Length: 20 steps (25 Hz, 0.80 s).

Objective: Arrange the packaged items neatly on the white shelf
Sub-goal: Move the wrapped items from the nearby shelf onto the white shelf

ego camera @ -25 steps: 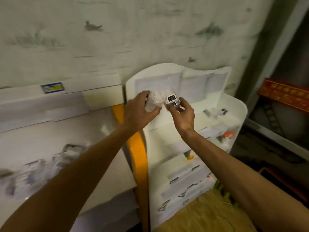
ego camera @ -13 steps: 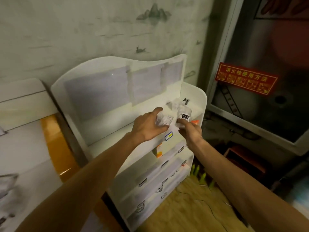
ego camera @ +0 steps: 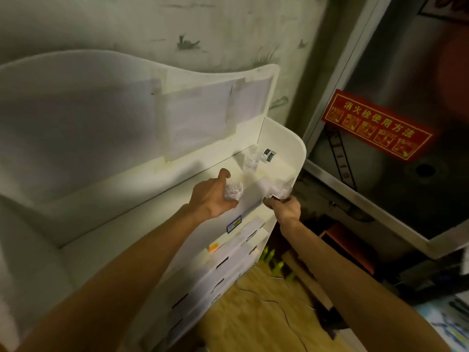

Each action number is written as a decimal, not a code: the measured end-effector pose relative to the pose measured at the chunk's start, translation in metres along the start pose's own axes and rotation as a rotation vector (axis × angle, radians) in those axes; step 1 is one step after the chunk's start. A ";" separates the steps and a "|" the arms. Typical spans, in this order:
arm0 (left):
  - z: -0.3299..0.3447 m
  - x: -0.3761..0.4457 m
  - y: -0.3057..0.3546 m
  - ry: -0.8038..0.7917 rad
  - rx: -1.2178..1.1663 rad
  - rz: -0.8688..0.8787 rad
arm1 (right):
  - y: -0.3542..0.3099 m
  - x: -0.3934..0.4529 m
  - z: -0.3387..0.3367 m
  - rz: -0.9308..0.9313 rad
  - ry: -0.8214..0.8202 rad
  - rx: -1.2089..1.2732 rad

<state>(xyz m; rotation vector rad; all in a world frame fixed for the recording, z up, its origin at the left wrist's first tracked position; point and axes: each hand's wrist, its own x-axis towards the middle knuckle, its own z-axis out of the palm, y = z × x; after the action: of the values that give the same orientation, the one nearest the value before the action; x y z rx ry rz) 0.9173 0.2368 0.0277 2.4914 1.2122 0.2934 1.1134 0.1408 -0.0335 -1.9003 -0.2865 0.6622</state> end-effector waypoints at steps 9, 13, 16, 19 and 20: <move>0.039 0.090 -0.004 -0.090 -0.123 -0.138 | -0.008 0.063 0.021 -0.197 -0.068 -0.402; 0.065 0.112 0.004 -0.070 -0.177 -0.177 | -0.013 0.093 0.031 -0.264 -0.158 -0.466; 0.083 0.128 0.018 -0.061 -0.180 -0.211 | -0.011 0.119 0.030 -0.307 -0.204 -0.490; 0.091 0.145 0.028 -0.026 -0.226 -0.253 | -0.014 0.148 0.025 -0.371 -0.231 -0.529; 0.093 0.150 0.031 -0.017 -0.229 -0.273 | -0.015 0.159 0.022 -0.393 -0.236 -0.534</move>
<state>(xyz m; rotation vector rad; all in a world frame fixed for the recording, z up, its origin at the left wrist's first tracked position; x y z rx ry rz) 1.0622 0.3172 -0.0409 2.1022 1.4057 0.3181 1.2321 0.2406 -0.0764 -2.1716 -1.0447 0.5748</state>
